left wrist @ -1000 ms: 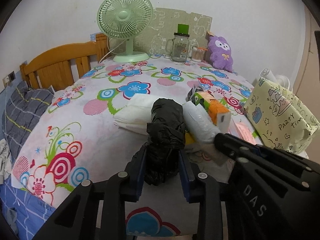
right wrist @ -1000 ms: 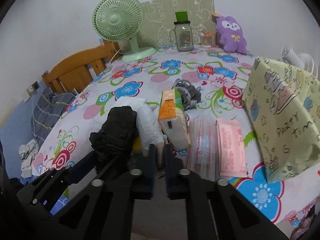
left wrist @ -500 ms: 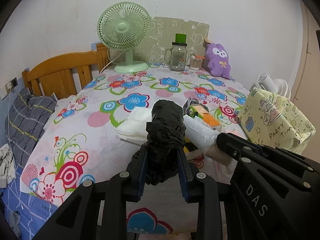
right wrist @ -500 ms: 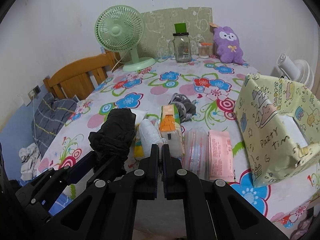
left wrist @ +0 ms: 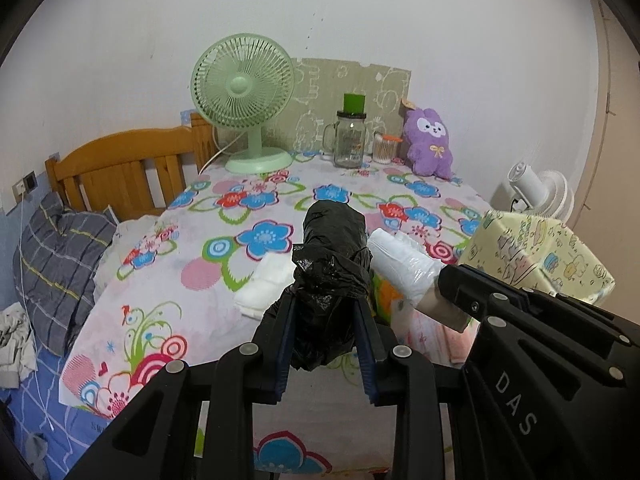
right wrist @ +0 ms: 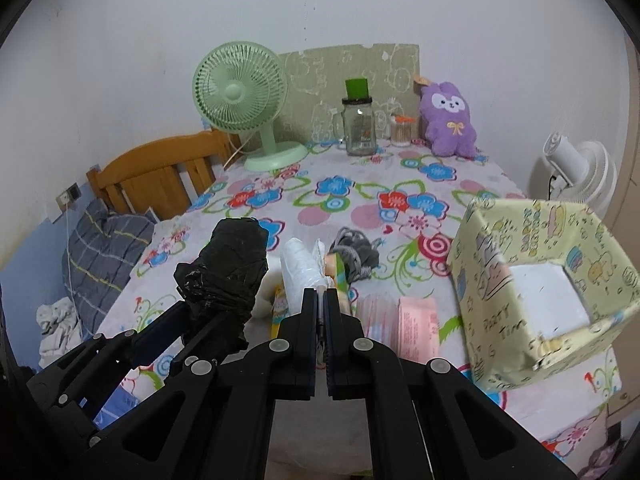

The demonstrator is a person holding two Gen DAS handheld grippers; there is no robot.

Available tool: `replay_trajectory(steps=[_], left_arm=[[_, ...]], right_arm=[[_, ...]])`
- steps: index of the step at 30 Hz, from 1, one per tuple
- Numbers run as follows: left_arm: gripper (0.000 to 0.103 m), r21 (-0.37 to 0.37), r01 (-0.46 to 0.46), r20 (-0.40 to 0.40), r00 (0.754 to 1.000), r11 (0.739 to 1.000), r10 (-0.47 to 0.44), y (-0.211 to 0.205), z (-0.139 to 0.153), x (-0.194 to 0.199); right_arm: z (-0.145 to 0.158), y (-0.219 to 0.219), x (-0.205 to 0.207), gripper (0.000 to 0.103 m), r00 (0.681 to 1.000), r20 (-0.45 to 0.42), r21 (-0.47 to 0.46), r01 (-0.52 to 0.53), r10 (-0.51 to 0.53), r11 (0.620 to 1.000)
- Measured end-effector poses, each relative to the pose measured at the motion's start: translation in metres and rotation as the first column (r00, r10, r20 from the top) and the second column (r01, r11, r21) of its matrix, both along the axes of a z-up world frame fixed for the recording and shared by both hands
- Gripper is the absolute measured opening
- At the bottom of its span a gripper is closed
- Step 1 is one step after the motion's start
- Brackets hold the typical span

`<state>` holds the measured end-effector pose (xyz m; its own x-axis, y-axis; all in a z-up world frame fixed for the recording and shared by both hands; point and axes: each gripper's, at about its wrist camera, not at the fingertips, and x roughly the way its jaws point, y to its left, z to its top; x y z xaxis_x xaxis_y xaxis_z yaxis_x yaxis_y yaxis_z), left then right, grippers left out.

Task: Organize soft objects
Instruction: 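Grasp the black bundle with the left tool while the right tool grasps the white roll, then carry both held items over the gift-paper box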

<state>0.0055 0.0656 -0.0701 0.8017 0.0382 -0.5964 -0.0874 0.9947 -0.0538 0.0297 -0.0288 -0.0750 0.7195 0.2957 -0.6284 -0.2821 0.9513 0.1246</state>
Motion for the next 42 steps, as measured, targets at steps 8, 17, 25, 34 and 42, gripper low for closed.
replay_trajectory(steps=[8, 17, 25, 34, 42], left_arm=[[0.028, 0.004, 0.022, 0.023, 1.000, 1.000, -0.022, -0.007, 0.019, 0.005], [0.028, 0.007, 0.039, 0.046, 0.998, 0.999, -0.040, -0.020, 0.035, 0.014], [0.028, -0.001, 0.046, 0.063, 0.997, 0.999, -0.046, -0.039, 0.044, 0.024], [0.028, 0.007, 0.069, 0.081, 0.994, 0.998, -0.070, -0.066, 0.052, 0.032], [0.028, 0.010, 0.097, 0.091, 0.991, 0.995, -0.097, -0.093, 0.056, 0.040]], right_arm=[[0.020, -0.008, 0.001, 0.006, 0.999, 0.029, -0.012, 0.029, -0.029, 1.000], [0.039, -0.022, 0.009, 0.006, 0.997, 0.053, -0.006, 0.050, -0.050, 0.999], [0.050, -0.042, 0.017, 0.006, 0.995, 0.072, -0.006, 0.062, -0.061, 0.998], [0.059, -0.069, 0.024, 0.006, 0.993, 0.088, -0.007, 0.079, -0.078, 0.997], [0.065, -0.096, 0.028, 0.006, 0.990, 0.100, -0.006, 0.104, -0.103, 0.995]])
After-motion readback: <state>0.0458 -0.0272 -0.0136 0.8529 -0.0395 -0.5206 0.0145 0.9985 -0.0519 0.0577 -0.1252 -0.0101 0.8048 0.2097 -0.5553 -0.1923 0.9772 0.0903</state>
